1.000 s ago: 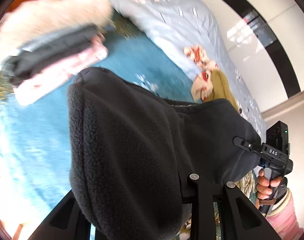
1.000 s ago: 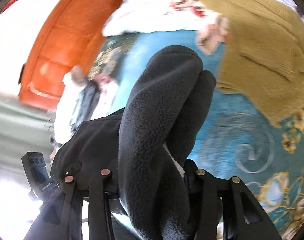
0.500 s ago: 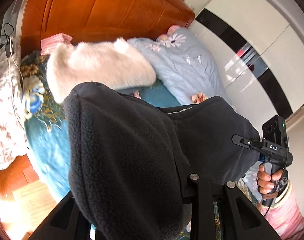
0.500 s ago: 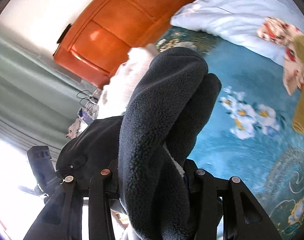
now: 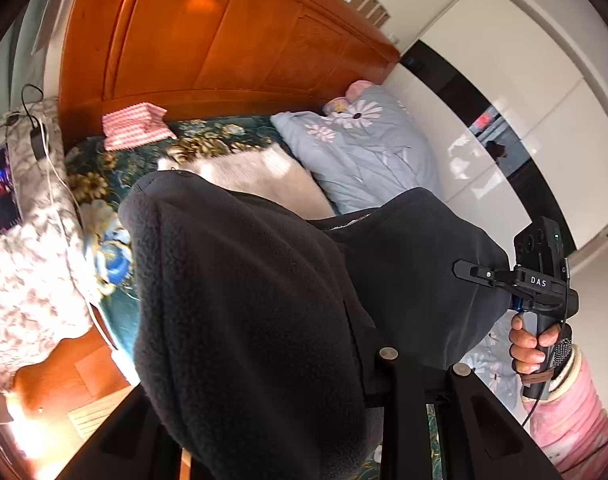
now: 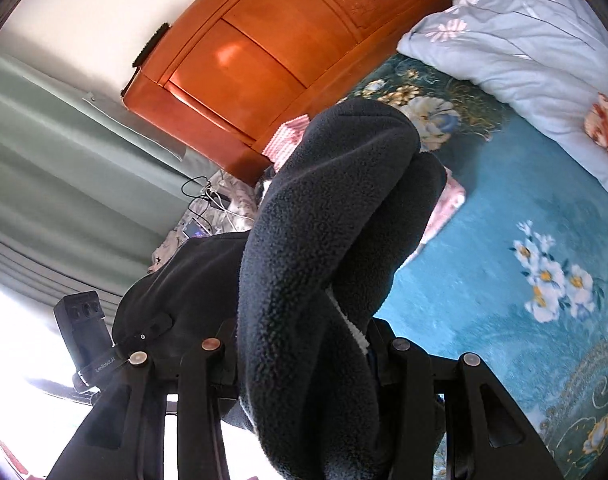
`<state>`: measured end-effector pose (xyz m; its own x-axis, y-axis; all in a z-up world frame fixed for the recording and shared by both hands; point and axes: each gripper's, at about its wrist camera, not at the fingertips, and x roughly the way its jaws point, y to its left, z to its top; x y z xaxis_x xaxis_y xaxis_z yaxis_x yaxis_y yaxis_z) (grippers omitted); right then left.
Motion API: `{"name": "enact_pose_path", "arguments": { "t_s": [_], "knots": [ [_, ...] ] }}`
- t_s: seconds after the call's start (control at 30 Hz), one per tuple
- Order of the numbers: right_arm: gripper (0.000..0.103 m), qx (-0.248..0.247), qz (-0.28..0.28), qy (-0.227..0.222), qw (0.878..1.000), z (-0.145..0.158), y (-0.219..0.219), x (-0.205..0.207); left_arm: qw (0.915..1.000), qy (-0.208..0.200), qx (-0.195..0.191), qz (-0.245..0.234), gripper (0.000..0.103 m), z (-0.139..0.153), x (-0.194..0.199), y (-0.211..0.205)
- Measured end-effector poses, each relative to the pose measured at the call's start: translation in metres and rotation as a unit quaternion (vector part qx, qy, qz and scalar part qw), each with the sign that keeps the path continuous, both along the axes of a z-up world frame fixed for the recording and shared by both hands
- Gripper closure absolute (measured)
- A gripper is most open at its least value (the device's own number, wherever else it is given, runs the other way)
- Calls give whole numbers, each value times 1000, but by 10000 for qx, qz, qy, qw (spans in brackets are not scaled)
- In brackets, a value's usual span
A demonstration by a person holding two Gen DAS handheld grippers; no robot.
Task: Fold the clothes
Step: 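Carry the held jacket bundle toward the clothes stack with both grippers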
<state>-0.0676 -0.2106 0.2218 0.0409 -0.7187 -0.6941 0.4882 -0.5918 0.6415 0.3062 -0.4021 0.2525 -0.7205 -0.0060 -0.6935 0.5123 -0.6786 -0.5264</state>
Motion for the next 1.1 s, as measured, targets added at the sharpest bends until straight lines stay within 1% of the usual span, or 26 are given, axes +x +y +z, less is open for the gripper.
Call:
{"name": "enact_pose_path", "arguments": {
  "t_s": [0.17, 0.3, 0.33, 0.4, 0.5, 0.6, 0.67, 0.73, 0.8, 0.93, 0.97, 1.03, 1.07, 1.1],
  "knots": [
    [59, -53, 194, -134, 9997, 10, -41, -35, 9993, -264, 126, 249, 72, 18, -18, -44],
    [59, -108, 359, -207, 9991, 9, -83, -80, 9981, -440, 110, 412, 72, 24, -38, -84],
    [59, -108, 395, -214, 9989, 13, -95, -89, 9978, -447, 108, 473, 72, 24, -43, -93],
    [59, -101, 519, -170, 9985, 18, -123, -109, 9970, -432, 157, 626, 72, 18, -53, -113],
    [59, -116, 695, -6, 9975, 26, -162, -142, 9954, -275, 288, 875, 72, 7, -64, -141],
    [59, -152, 704, 104, 9974, 25, -184, -172, 9939, -109, 333, 1044, 72, -7, -69, -158],
    [59, -151, 736, 182, 9970, 20, -196, -191, 9928, -66, 417, 1117, 72, -23, -73, -168],
    [59, 104, 715, 58, 9974, -11, -197, -199, 9912, -122, 676, 1130, 72, -52, -78, -178],
    [59, 362, 691, -70, 9969, -42, -199, -208, 9874, -296, 1039, 1153, 72, -91, -82, -181],
    [59, 878, 643, -327, 9935, -104, -201, -225, 9823, -587, 1413, 1078, 72, -142, -84, -168],
    [59, 923, 589, -402, 9932, -115, -196, -226, 9807, -658, 1506, 1059, 72, -154, -84, -165],
    [59, 865, 458, -549, 9937, -131, -184, -230, 9777, -552, 1709, 1087, 72, -166, -80, -163],
    [59, 819, 405, -611, 9939, -137, -179, -233, 9750, -459, 1851, 1141, 72, -169, -78, -163],
    [59, 787, 402, -624, 9941, -140, -176, -233, 9745, -357, 1895, 1150, 72, -168, -77, -161]
  ]
}}
